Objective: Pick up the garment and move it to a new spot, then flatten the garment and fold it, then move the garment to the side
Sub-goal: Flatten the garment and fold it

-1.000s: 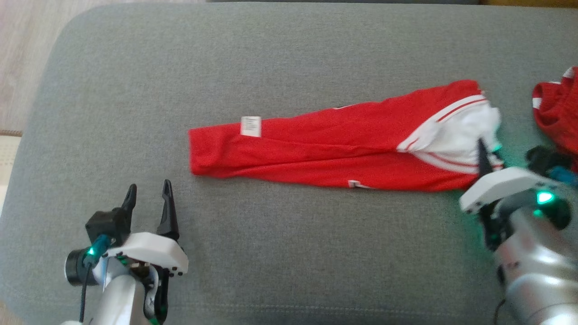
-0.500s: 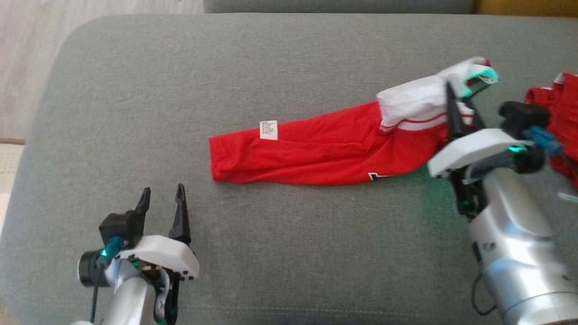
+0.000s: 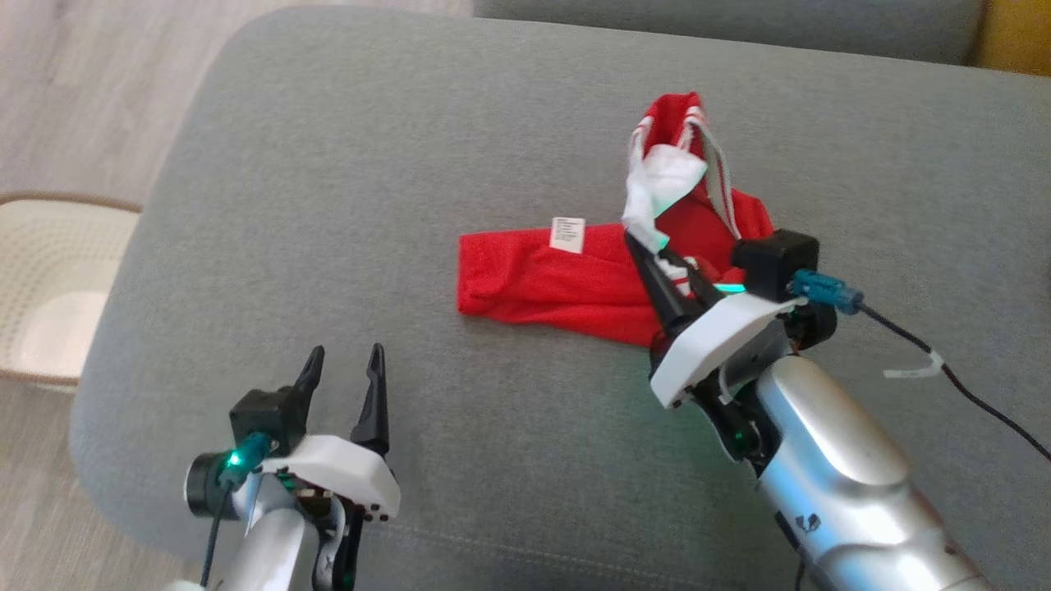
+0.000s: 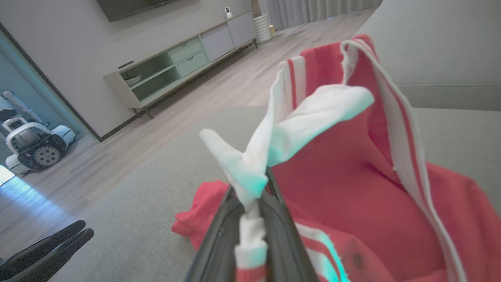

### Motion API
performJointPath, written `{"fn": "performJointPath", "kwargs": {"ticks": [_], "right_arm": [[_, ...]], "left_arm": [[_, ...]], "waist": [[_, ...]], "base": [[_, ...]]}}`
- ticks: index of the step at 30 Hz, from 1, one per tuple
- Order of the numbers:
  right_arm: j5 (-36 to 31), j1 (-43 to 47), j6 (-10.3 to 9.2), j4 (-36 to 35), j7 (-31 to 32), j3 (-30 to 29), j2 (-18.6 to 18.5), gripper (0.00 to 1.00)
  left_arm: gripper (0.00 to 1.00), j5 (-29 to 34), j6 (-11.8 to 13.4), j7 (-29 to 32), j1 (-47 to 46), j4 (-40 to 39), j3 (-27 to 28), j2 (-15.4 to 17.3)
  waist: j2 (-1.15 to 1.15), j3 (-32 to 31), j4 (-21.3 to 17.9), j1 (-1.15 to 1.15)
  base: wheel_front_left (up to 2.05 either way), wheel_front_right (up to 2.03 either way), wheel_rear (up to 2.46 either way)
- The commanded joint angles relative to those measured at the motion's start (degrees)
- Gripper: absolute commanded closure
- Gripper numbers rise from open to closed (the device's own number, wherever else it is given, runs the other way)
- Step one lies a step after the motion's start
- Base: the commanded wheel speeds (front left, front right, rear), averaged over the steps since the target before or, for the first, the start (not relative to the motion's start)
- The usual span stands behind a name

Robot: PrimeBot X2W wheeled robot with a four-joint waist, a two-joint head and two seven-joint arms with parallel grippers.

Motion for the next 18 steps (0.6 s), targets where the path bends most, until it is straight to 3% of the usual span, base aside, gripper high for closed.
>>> {"fn": "performJointPath", "kwargs": {"ticks": [1,14,15,17,18], "right_arm": [[0.4,-1.0,-0.05,-1.7,0.2,1.2,1.2,1.0],[7.1,-6.3,-0.05,4.0,-2.2,9.8,1.4,1.0],[8.1,-6.8,-0.05,4.4,-2.6,10.8,1.4,0.78],[10.8,-7.4,-0.05,4.7,-3.3,12.3,1.4,0.05],[12.0,-7.8,-0.05,4.7,-4.2,12.9,1.4,0.0]], "left_arm": [[0.0,-0.4,0.3,-0.4,-1.4,-1.5,1.4,0.6],[0.0,-2.3,1.3,-0.4,-3.0,-1.5,-3.9,0.6],[0.0,-2.4,1.4,-0.4,-3.1,-1.5,-4.2,0.6],[0.0,-2.4,1.8,-0.4,-3.4,-1.4,-4.7,0.6],[0.0,-2.3,1.9,-0.4,-3.5,-1.4,-4.7,0.6]], "waist": [[0.0,0.2,1.5,0.0],[0.0,1.1,7.2,0.0],[0.0,1.2,7.4,0.0],[0.0,1.3,7.7,0.0],[0.0,1.3,7.7,0.0]], "base": [[0.0,0.0,0.0],[0.0,0.0,0.0],[0.0,0.0,0.0],[0.0,0.0,0.0],[0.0,0.0,0.0]]}}
